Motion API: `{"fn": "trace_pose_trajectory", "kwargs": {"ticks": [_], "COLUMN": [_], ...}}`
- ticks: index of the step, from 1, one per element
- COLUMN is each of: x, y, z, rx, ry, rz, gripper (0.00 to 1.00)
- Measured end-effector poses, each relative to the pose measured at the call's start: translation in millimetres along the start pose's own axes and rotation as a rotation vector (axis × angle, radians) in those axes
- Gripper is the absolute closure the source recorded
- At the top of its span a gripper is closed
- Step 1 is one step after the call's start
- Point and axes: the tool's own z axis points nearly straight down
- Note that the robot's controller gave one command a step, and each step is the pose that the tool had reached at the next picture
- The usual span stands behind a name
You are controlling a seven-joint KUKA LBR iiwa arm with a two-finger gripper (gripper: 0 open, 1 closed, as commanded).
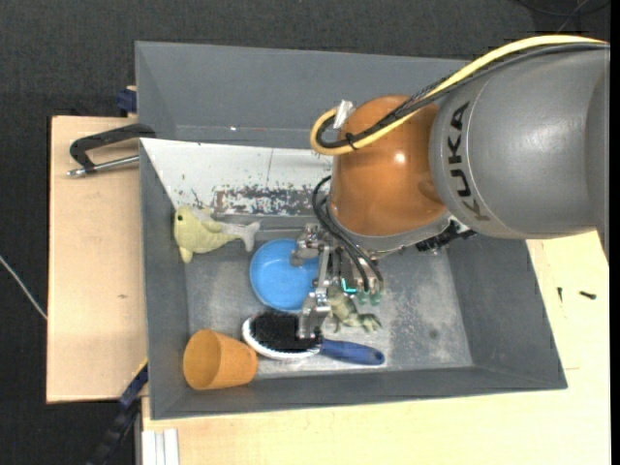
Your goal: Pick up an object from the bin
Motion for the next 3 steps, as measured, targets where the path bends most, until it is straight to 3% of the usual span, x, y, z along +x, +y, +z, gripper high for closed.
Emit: {"fn": "trace_pose_trajectory", "kwargs": {"ticks": [1, 2, 3], "x": [16.2, 12.6, -14.6], "y": [-38, -36, -114], "z": [103, 97, -74], "rx": [-0.003, -0.005, 0.006], "ry": [-0.019, -0.029, -0.018], "rz": [-0.1, -0.1, -0.53], "gripper": [0.0, 1.0, 1.0]}}
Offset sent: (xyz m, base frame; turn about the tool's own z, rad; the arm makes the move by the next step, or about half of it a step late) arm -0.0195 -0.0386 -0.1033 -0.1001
